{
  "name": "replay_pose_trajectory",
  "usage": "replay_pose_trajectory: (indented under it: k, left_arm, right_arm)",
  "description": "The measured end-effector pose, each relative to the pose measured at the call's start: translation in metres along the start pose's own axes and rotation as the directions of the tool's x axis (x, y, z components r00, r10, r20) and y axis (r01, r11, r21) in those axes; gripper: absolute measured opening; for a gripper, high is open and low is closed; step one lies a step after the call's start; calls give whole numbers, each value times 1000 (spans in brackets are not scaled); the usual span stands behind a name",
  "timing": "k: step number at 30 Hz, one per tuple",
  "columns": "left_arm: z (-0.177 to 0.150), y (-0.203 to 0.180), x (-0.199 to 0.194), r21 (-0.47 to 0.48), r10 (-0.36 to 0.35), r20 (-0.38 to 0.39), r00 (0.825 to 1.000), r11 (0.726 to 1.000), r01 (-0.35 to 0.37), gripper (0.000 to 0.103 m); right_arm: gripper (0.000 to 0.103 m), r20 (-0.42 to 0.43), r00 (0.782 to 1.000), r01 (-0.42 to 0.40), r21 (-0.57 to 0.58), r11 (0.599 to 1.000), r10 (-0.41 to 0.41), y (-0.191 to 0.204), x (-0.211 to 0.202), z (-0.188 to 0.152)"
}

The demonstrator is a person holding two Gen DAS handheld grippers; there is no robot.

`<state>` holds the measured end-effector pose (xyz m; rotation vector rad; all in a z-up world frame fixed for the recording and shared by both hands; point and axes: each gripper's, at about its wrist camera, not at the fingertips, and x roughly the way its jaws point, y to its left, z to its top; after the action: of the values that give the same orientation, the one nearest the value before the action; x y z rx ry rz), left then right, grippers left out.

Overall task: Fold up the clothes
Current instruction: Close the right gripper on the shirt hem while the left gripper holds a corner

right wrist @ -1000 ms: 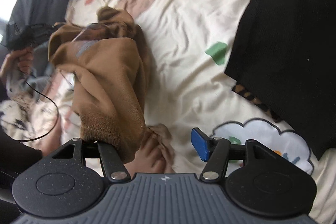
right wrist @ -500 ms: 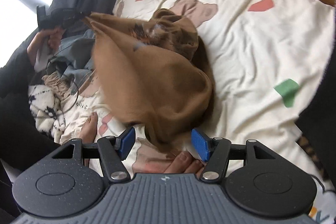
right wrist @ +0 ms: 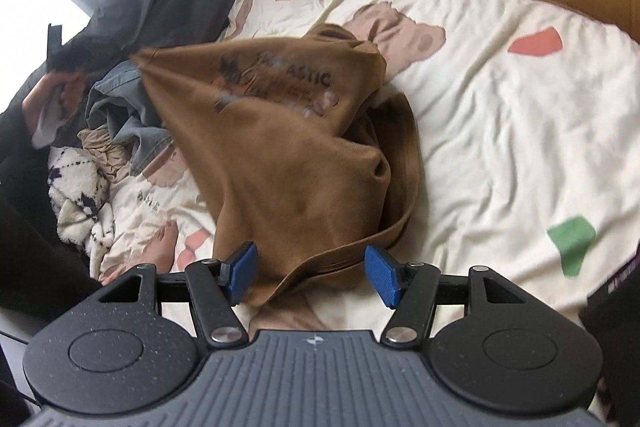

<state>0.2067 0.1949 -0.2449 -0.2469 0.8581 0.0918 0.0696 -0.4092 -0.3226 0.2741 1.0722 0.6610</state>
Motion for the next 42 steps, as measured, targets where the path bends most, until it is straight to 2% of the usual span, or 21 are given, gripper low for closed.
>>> replay_pose_trajectory:
  k: [9,19,27,32,36,40,42]
  left_arm:
    - [-10,62,-32,-79,122,-5,992,989,-122,3]
    - [-27,98,-40,-122,225,-29,974,966,-226,3]
    - [-44,115,-31,-139,250,-82,965,956,-260,2]
    - [-60,125,-24,-147,267,-146,953,946,-287,3]
    - [-68,127,-20,-152,282,-169,945,939,-307,3]
    - [-70,121,-17,-153,277,-175,945,940,-304,3]
    - [-69,116,-17,-149,273,-174,946,942,-300,3]
  right_arm:
    - [66,16,1000,11,-39,999,-10,-1,25,29]
    - [66,43,996,80,-88,993,-76,-10,72,70]
    - [68,28,989,149,-179,972,-147,-15,120,107]
    - [72,13,989,149,-216,965,-150,-17,149,124]
    - [75,-27,992,116,-240,964,-126,-11,172,127]
    - [75,-116,980,109,-360,927,-161,0,197,114]
    - [67,-107,977,123,-425,897,-184,6,198,107]
